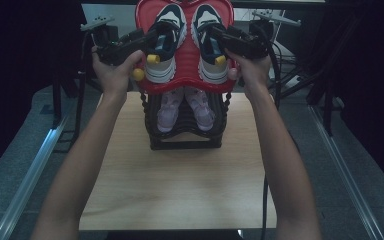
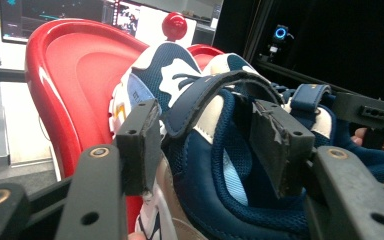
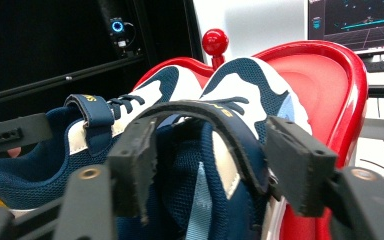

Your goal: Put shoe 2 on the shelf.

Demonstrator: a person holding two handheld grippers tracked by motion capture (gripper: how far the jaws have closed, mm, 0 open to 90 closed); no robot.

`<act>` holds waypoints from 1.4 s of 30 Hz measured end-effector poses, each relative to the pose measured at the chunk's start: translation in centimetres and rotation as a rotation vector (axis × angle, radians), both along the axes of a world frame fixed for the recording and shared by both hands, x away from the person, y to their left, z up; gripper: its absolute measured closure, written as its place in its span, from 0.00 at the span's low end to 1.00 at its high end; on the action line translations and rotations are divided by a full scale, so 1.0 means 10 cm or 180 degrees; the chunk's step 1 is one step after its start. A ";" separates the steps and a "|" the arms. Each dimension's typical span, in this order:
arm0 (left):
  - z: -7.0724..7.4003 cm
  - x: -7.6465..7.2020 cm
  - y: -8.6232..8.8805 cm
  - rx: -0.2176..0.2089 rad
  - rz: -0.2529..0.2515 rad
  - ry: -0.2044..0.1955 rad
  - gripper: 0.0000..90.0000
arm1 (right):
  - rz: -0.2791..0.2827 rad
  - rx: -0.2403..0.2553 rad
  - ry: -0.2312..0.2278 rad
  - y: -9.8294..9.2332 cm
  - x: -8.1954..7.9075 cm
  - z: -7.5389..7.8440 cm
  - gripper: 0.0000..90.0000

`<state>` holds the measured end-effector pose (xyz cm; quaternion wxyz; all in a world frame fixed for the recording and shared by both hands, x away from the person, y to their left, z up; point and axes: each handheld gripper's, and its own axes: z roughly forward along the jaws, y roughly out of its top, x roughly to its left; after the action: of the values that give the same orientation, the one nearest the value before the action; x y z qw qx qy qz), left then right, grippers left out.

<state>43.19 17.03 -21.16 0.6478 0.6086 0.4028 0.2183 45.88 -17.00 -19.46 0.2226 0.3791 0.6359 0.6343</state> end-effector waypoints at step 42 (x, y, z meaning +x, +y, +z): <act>-0.02 -0.36 0.38 -0.0051 -0.0030 -0.0096 0.45 | 0.0318 0.0227 -0.0099 -0.31 -0.23 -0.11 0.27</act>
<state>39.60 20.86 -21.37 0.6597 0.6019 0.3919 0.2211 43.55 -20.11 -20.59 0.1869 0.3447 0.6275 0.6727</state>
